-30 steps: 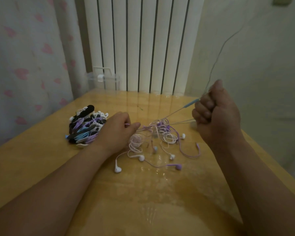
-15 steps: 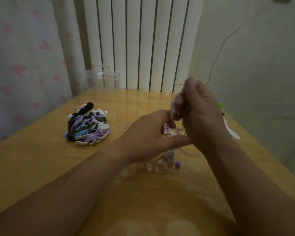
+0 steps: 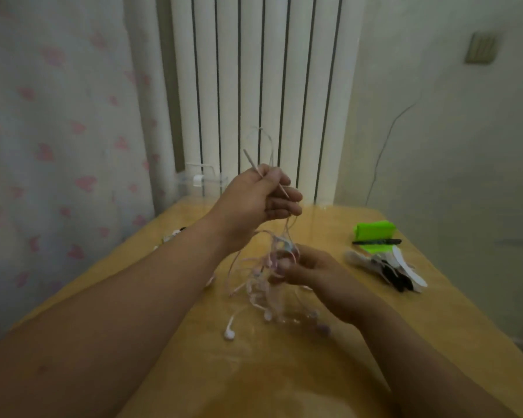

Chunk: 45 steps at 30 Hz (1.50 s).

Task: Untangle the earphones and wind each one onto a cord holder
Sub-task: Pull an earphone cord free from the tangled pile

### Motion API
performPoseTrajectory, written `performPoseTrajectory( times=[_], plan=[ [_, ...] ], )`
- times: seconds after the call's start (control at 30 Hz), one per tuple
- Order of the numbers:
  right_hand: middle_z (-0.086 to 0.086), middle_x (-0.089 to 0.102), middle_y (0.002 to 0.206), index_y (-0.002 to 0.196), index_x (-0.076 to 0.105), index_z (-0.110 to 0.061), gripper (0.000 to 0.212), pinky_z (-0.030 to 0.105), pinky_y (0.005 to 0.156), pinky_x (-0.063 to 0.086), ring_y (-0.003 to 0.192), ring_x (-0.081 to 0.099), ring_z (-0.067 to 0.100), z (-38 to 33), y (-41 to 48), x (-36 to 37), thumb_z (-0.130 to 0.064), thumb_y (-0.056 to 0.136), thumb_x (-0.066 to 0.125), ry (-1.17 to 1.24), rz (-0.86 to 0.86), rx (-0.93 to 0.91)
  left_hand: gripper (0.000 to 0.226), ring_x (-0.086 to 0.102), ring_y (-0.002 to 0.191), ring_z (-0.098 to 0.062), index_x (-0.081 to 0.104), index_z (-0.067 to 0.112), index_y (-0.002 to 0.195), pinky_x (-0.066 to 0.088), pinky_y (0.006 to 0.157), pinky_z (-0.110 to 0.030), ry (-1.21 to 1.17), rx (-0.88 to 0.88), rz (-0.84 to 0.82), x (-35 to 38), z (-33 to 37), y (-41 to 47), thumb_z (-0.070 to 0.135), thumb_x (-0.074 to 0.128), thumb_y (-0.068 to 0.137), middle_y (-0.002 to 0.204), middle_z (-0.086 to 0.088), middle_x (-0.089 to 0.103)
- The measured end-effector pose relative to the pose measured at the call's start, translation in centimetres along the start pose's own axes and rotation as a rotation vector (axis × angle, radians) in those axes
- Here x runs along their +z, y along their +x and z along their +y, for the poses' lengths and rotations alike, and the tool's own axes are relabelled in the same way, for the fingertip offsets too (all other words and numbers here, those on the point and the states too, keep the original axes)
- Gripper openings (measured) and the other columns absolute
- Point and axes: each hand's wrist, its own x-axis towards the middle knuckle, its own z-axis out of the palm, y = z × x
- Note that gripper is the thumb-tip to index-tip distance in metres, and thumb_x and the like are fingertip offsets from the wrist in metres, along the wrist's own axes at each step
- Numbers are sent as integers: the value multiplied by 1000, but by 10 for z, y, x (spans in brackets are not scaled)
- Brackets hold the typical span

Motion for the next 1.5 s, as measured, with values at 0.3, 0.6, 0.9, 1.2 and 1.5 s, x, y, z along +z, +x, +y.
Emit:
performPoseTrajectory(
  times=[0.3,0.6,0.9,1.2,1.5],
  plan=[
    [-4,71,74,77,69,-19,26,30,66,48,64,63,0,32,11,-5,-20,102,63,-494,252,84,27,76,88,-26,53,12,103,61,76,-32,-269,171,299,-37,38,8,29,34,115,98,-14,76],
    [-5,69,119,120,72,-30,32,36,92,51,111,61,19,23,8,-5,-30,91,59,-907,118,98,29,75,96,-31,55,11,100,60,84,-37,-270,220,239,-33,85,24,26,35,115,100,-17,75],
    [-12,62,128,118,68,-36,39,17,84,48,120,57,3,-43,7,-38,-7,92,62,-515,88,48,29,74,91,-29,58,12,98,61,76,-36,-244,124,161,-30,88,17,26,38,114,98,-17,75],
    [3,78,94,127,67,-16,25,42,90,61,86,75,11,-67,28,12,-21,107,54,-378,91,-4,26,71,77,-23,56,10,97,60,69,-33,-487,78,200,-31,103,1,26,42,112,90,-13,73],
    [-2,76,111,121,73,-19,21,22,80,58,97,73,16,-77,-4,46,-23,104,60,-141,-47,66,23,72,71,-23,55,10,96,60,68,-33,-572,-1,306,-32,107,-22,23,43,111,87,-14,74]
  ],
)
